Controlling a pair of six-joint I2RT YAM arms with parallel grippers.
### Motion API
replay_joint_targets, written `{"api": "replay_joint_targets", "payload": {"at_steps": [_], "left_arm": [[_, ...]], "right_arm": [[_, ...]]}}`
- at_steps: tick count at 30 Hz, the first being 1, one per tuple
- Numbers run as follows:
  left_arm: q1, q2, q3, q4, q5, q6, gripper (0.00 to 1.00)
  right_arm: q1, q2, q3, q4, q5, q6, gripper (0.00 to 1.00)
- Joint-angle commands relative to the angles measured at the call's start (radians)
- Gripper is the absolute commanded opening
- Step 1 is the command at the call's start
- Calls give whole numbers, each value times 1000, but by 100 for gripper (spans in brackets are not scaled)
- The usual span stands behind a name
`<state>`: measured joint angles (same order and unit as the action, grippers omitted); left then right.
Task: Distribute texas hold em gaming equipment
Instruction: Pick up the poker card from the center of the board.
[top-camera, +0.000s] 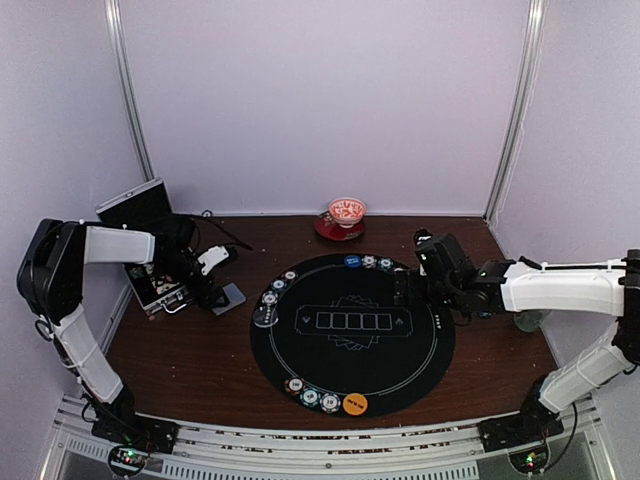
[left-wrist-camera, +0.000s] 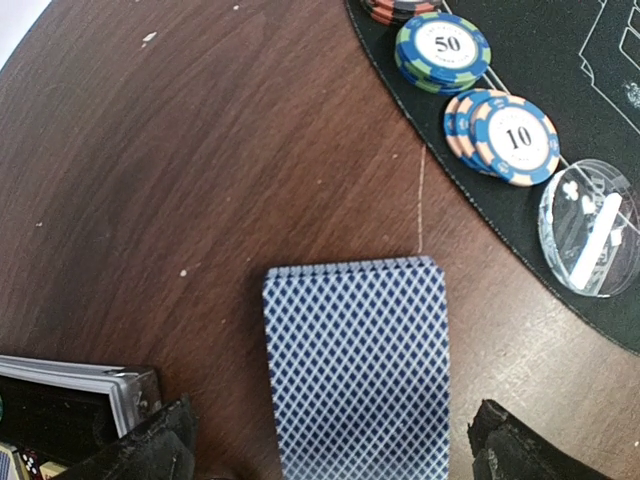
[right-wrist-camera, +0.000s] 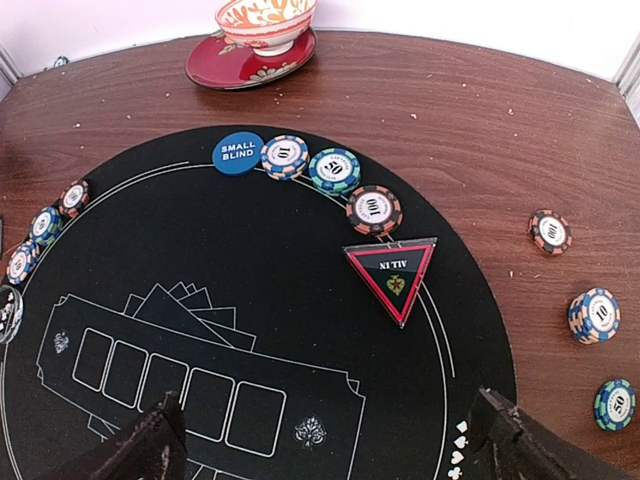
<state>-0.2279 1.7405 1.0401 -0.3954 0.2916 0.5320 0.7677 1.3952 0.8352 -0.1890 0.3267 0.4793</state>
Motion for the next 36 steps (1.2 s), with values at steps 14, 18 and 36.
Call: {"api": "replay_joint_targets", "payload": {"at_steps": [14, 18, 36], "left_arm": [[-46, 85, 19, 13, -108, -55, 98], [-56, 91, 11, 12, -119, -50, 98], [-90, 169, 68, -164, -158, -21, 85]], "right_arm": [[13, -36, -15, 16, -8, 13, 100], [13, -39, -15, 15, -10, 13, 100], [18, -54, -18, 19, -31, 12, 100]]}}
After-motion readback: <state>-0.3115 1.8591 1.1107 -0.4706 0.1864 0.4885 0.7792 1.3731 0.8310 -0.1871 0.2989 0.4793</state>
